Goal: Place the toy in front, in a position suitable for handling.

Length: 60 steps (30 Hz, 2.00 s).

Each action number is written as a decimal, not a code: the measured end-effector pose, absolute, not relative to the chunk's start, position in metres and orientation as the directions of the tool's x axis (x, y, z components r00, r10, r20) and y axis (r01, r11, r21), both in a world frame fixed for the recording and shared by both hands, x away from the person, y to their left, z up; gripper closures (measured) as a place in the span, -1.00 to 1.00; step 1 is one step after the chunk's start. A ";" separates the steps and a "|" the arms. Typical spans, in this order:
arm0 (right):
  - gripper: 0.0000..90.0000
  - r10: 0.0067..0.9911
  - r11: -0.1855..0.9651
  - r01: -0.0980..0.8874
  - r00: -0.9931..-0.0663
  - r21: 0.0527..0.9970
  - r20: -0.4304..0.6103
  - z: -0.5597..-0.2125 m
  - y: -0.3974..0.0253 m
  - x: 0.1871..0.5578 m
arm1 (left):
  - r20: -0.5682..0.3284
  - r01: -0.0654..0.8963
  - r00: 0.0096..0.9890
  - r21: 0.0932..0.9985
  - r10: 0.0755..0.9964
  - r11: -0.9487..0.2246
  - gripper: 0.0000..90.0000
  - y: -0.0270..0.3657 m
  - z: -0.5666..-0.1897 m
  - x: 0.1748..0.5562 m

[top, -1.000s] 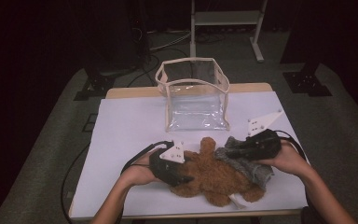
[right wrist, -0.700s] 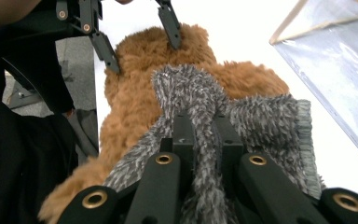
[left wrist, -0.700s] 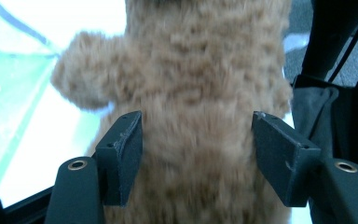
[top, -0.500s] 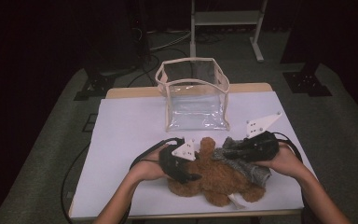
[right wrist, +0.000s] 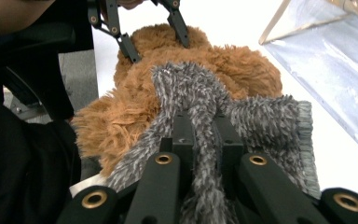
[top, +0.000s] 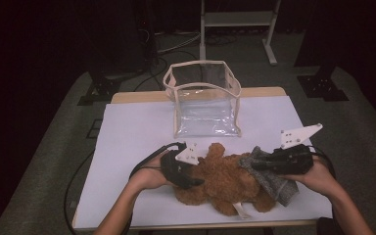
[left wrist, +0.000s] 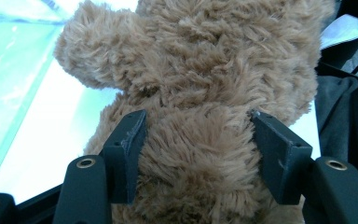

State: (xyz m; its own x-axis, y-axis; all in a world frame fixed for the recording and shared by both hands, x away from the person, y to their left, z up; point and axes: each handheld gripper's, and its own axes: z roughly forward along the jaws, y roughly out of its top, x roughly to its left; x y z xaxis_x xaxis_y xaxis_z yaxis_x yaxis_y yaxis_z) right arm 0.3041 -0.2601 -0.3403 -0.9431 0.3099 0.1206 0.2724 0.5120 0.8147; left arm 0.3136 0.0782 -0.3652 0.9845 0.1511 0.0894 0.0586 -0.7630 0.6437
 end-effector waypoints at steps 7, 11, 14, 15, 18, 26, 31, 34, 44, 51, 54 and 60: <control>0.81 0.295 0.500 0.250 -0.949 0.829 0.109 -0.340 -0.240 0.316 | 0.084 0.105 0.976 0.635 0.203 -0.766 -0.13 0.099 -0.364 0.318; 0.81 0.305 0.487 0.262 -0.945 0.833 0.119 -0.342 -0.248 0.314 | 0.081 0.099 0.977 0.640 0.196 -0.762 -0.14 0.098 -0.365 0.317; 0.81 0.315 0.477 0.275 -0.940 0.835 0.129 -0.347 -0.257 0.308 | 0.085 0.092 0.978 0.639 0.189 -0.763 -0.14 0.096 -0.365 0.317; 0.81 0.320 0.474 0.281 -0.938 0.835 0.134 -0.348 -0.260 0.306 | 0.084 0.092 0.978 0.641 0.189 -0.762 -0.14 0.095 -0.365 0.317; 0.81 0.339 0.458 0.309 -0.927 0.834 0.157 -0.354 -0.271 0.302 | 0.081 0.089 0.980 0.646 0.184 -0.758 -0.15 0.095 -0.365 0.317; 0.81 0.325 0.446 0.305 -0.931 0.842 0.166 -0.356 -0.261 0.310 | 0.089 0.052 0.984 0.676 0.152 -0.735 -0.26 0.091 -0.361 0.315; 0.81 0.304 0.467 0.288 -0.940 0.836 0.154 -0.353 -0.243 0.317 | 0.098 0.006 0.990 0.690 0.102 -0.724 -0.29 0.080 -0.356 0.310; 0.81 0.283 0.490 0.273 -0.948 0.828 0.145 -0.353 -0.229 0.320 | 0.107 -0.005 0.990 0.681 0.092 -0.732 -0.30 0.074 -0.356 0.309; 0.81 0.290 0.476 0.272 -0.946 0.836 0.143 -0.353 -0.233 0.318 | 0.110 0.024 0.987 0.628 0.120 -0.778 -0.23 0.072 -0.363 0.314; 0.81 0.298 0.471 0.279 -0.943 0.837 0.147 -0.353 -0.242 0.314 | 0.102 0.043 0.986 0.620 0.134 -0.784 -0.23 0.075 -0.366 0.317; 0.81 0.291 0.467 0.266 -0.947 0.843 0.138 -0.349 -0.240 0.315 | 0.101 0.049 0.985 0.618 0.141 -0.785 -0.23 0.076 -0.366 0.319; 0.81 0.267 0.475 0.239 -0.956 0.847 0.120 -0.342 -0.227 0.318 | 0.101 0.070 0.981 0.616 0.167 -0.785 -0.23 0.077 -0.366 0.323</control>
